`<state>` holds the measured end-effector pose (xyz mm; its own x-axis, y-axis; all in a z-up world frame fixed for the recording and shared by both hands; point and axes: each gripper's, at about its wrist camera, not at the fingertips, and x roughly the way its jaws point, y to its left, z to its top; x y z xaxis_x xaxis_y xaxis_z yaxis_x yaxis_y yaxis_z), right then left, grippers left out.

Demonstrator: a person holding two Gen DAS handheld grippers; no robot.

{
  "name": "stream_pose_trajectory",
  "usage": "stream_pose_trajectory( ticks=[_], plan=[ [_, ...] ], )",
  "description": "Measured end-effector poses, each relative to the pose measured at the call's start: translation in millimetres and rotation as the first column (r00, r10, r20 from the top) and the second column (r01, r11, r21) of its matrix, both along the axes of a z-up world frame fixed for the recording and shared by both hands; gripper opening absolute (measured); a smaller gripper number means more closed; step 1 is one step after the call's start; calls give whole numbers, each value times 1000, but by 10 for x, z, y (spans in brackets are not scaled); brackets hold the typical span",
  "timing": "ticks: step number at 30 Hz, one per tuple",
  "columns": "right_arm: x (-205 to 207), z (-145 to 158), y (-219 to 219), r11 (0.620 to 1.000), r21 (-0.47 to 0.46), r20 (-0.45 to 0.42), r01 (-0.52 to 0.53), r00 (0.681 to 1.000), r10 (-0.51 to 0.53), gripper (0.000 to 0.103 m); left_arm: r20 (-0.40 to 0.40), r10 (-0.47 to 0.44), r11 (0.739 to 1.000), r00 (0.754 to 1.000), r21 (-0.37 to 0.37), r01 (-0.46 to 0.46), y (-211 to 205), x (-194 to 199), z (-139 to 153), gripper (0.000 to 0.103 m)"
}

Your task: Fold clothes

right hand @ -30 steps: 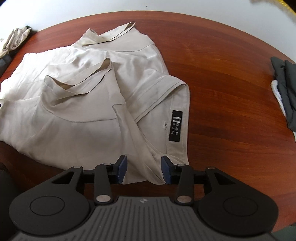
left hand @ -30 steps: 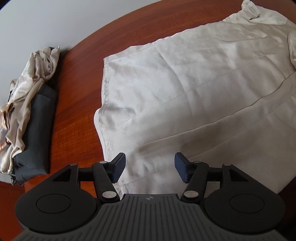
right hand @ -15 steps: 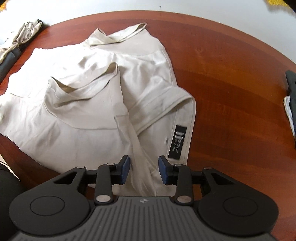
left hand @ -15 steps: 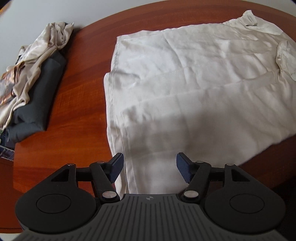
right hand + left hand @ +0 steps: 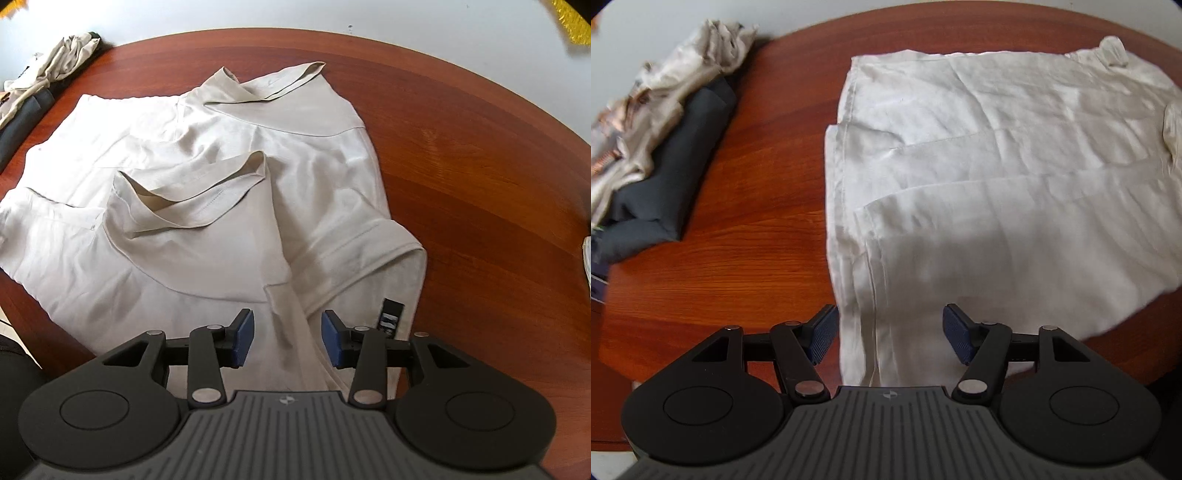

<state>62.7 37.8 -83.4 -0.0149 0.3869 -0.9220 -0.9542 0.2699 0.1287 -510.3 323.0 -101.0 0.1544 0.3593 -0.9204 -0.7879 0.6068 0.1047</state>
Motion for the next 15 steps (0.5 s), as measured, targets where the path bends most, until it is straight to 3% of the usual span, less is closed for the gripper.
stream_pose_trajectory(
  ticks=[2, 5, 7, 9, 15],
  plan=[
    [-17, -39, 17, 1000, -9, -4, 8, 1000, -8, 46, 26, -2, 999, 1000, -43, 3, 95, -7, -56, 22],
    [-42, -98, 43, 1000, -22, -11, 20, 1000, -20, 46, 35, -30, 998, 999, -58, 32, 145, 17, -89, 5],
    [-58, -137, 60, 999, -31, -15, 27, 999, -28, 41, 34, -54, 998, 998, -31, 55, 160, 30, -70, 2],
    [-75, -177, 77, 999, -39, -20, 35, 999, -36, 3, 36, -55, 998, 998, -6, 55, 205, 37, -27, 2],
    [-53, -209, -104, 989, -68, -40, 130, 990, -133, 2, -5, -73, 997, 997, 6, 73, 350, 139, -57, 2]
  ],
)
